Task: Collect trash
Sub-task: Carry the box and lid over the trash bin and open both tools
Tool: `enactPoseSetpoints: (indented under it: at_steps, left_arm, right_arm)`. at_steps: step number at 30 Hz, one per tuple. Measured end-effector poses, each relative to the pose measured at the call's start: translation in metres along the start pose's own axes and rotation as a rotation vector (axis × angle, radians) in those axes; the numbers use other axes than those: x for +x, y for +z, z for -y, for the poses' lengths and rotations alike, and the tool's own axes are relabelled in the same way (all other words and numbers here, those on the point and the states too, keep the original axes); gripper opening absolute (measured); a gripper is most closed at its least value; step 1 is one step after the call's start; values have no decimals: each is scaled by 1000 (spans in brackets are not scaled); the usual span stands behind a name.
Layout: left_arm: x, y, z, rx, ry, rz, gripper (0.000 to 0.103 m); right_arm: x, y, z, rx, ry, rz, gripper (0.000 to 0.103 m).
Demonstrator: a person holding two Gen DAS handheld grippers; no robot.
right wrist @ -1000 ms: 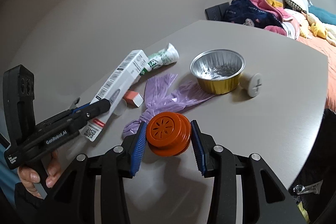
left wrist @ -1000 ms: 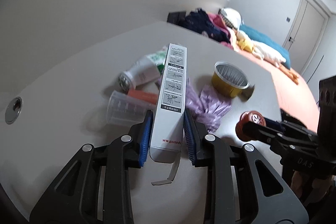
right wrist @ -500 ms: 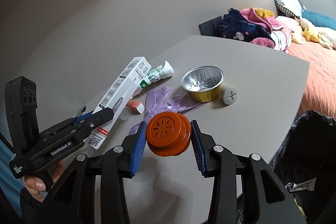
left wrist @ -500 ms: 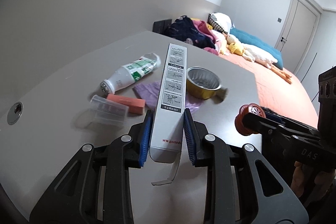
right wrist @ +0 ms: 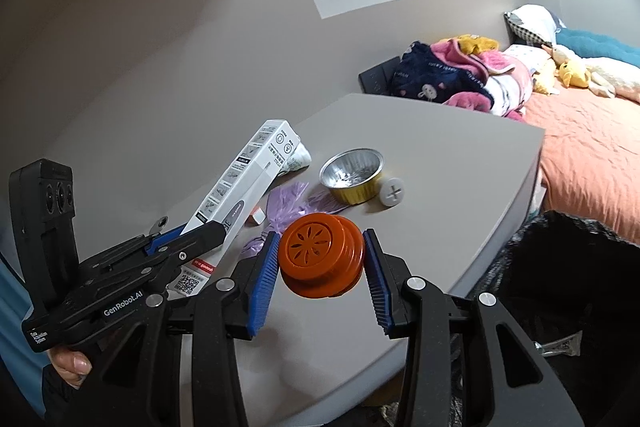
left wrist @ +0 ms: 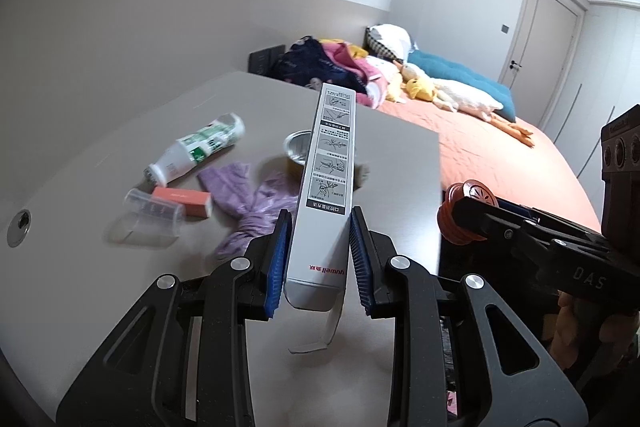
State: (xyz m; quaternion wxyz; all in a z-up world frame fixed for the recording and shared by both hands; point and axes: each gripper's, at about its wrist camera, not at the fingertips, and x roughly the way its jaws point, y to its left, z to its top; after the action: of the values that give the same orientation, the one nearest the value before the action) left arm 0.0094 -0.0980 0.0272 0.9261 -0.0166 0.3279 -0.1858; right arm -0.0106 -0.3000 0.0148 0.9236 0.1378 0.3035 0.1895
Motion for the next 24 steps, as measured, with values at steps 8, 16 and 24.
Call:
enactPoseSetpoints:
  at_steps: [8,16,24]
  left_arm:
    - [0,1,38,39,-55,5,29]
    - [7,-4,73,70,-101,-2,29]
    - [15,-7,105,103,-161,-20,29]
  right_arm:
    - [-37,-1,17,18,-31,40,43]
    - [-71,-6,36,34,-71,73,43]
    - [-101,-8,57,62,-121,103,43]
